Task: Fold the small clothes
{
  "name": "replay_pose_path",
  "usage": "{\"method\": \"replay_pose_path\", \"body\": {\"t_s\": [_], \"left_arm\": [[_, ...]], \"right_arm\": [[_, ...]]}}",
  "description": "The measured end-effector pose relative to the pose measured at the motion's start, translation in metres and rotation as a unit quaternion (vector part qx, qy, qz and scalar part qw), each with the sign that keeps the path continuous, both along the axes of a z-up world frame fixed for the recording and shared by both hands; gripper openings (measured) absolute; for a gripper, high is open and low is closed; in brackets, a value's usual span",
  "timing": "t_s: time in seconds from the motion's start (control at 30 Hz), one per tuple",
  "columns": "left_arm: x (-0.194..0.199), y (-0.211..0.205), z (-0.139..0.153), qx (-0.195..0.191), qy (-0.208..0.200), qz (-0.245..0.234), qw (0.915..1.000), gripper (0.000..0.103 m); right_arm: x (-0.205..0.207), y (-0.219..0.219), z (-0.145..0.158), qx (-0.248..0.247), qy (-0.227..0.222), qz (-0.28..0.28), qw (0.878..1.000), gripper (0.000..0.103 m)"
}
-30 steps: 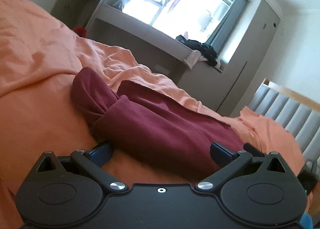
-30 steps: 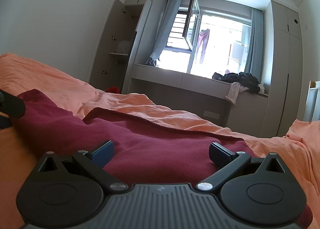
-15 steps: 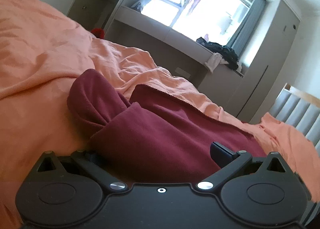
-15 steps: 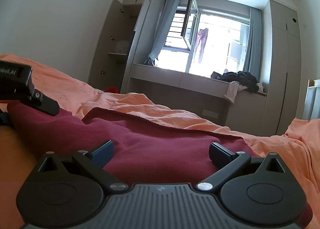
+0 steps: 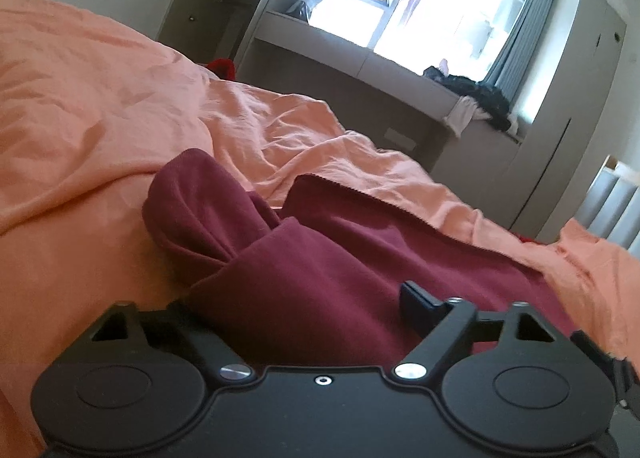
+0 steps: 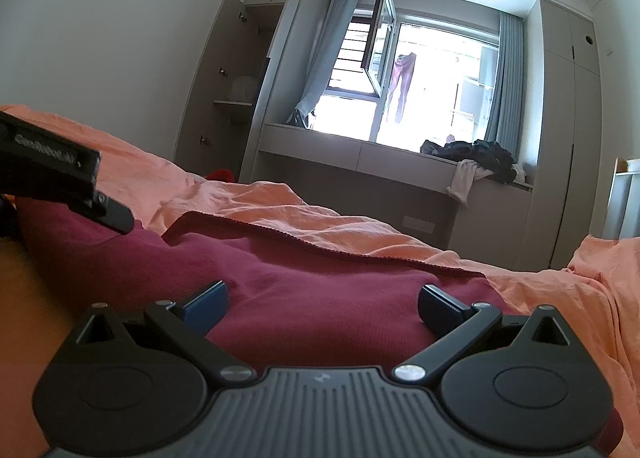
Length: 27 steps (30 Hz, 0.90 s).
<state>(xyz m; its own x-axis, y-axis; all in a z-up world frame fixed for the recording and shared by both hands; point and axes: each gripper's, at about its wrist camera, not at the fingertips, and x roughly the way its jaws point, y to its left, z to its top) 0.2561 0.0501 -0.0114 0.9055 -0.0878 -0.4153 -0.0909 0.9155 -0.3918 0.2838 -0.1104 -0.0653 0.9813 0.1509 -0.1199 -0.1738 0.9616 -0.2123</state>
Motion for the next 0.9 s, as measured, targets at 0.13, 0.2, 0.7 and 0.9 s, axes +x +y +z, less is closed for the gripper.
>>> {"method": "replay_pose_path", "body": {"t_s": [0.13, 0.2, 0.7, 0.9], "left_arm": [[0.002, 0.001, 0.002, 0.013, 0.005, 0.009, 0.9999, 0.058], [0.006, 0.004, 0.004, 0.020, 0.006, 0.012, 0.9997, 0.037], [0.041, -0.031, 0.076, 0.140, -0.092, -0.128, 0.9775, 0.013], [0.042, -0.088, 0.121, 0.203, -0.146, -0.196, 0.9482, 0.013]], "right_arm": [[0.000, 0.001, 0.001, 0.000, 0.002, -0.004, 1.000, 0.103], [0.000, 0.003, 0.001, -0.001, 0.002, -0.005, 1.000, 0.103], [0.007, -0.015, 0.022, 0.059, 0.050, 0.002, 0.997, 0.103], [-0.003, -0.041, 0.051, 0.060, 0.016, -0.023, 0.998, 0.103]]}}
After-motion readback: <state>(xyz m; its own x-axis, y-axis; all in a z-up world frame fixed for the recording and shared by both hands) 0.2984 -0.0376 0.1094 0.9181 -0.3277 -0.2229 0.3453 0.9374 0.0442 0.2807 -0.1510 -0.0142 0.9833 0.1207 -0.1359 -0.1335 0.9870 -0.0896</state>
